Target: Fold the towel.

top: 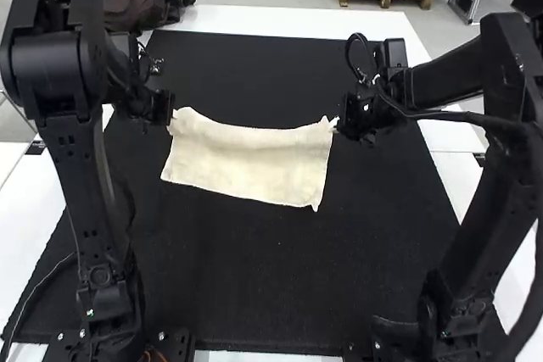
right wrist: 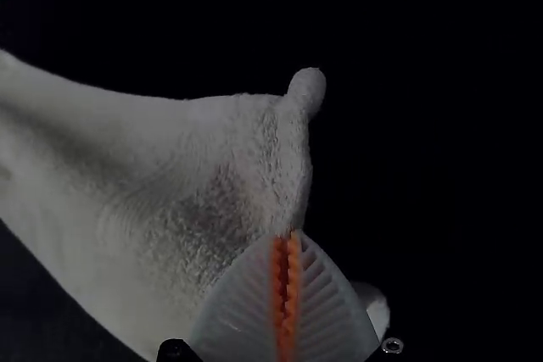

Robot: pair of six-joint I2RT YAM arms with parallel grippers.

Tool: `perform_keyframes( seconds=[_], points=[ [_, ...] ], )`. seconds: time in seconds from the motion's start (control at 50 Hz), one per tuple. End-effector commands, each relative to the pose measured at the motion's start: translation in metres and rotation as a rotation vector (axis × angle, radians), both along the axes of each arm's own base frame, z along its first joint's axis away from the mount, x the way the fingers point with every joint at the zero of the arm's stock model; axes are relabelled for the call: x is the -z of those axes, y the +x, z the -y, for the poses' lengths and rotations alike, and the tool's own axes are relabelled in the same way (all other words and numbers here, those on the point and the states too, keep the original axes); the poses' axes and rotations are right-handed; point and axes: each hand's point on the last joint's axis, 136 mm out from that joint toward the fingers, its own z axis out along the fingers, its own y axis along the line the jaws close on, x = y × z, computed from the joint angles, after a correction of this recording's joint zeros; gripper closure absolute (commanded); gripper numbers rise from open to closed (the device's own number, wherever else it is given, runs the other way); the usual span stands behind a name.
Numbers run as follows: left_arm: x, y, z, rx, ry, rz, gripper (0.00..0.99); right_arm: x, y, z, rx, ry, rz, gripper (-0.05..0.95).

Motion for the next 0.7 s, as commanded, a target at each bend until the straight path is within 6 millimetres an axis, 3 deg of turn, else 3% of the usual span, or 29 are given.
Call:
perform_keyframes(
  seconds=[0.0,0.3,0.68],
  points=[
    [-0.014,-0.006,-0.005,0.005,0.017,0.032,0.975,-0.014,-0.004,0.004,-0.004,0.019,0.028,0.93],
    [-0.009,-0.031,0.004,0.007,0.012,0.016,0.975,-0.002,-0.027,0.007,-0.015,0.011,-0.010,0.93],
    [0.002,-0.063,-0.011,-0.034,0.028,0.007,0.975,0.016,-0.054,0.007,-0.042,-0.003,-0.057,0.93]
  ],
)
